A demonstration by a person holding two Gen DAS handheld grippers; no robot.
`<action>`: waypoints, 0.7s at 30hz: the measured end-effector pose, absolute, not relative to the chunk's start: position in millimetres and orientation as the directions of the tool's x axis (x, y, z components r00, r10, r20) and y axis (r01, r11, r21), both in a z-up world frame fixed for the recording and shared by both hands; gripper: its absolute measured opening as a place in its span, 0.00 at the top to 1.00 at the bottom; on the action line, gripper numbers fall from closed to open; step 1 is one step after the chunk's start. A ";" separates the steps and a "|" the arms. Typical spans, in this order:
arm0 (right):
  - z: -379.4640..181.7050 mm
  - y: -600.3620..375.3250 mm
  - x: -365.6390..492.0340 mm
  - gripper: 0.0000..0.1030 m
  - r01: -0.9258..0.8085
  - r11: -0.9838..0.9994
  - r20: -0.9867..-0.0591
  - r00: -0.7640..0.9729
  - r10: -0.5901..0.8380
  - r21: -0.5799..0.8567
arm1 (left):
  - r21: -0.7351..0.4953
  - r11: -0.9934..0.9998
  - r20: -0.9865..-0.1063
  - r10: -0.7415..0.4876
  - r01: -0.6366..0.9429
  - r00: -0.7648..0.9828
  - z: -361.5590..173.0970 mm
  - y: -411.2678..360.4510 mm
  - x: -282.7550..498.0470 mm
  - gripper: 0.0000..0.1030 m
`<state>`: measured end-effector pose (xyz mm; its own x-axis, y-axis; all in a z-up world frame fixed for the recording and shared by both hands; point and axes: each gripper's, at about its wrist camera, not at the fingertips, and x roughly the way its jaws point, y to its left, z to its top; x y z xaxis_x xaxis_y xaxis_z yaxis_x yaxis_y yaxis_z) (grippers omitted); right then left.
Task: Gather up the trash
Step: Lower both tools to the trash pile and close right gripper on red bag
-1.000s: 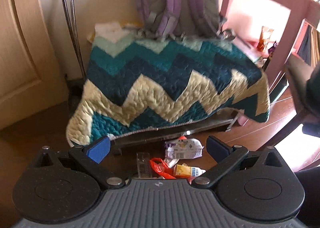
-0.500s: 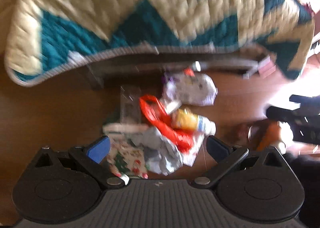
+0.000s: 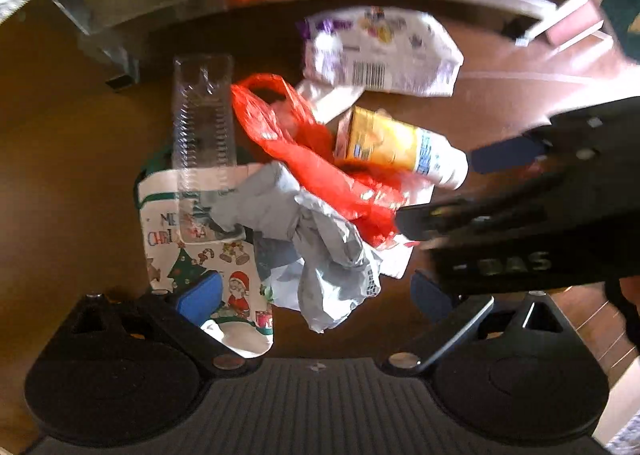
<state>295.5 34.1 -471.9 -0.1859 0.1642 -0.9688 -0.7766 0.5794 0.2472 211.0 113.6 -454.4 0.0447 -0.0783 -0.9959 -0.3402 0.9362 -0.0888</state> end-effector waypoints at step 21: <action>-508.6 43.7 293.4 0.87 -0.734 0.636 -0.972 -0.182 0.150 0.236 | -0.037 0.930 -0.996 -0.063 -0.367 -0.060 -510.8 116.5 223.6 0.81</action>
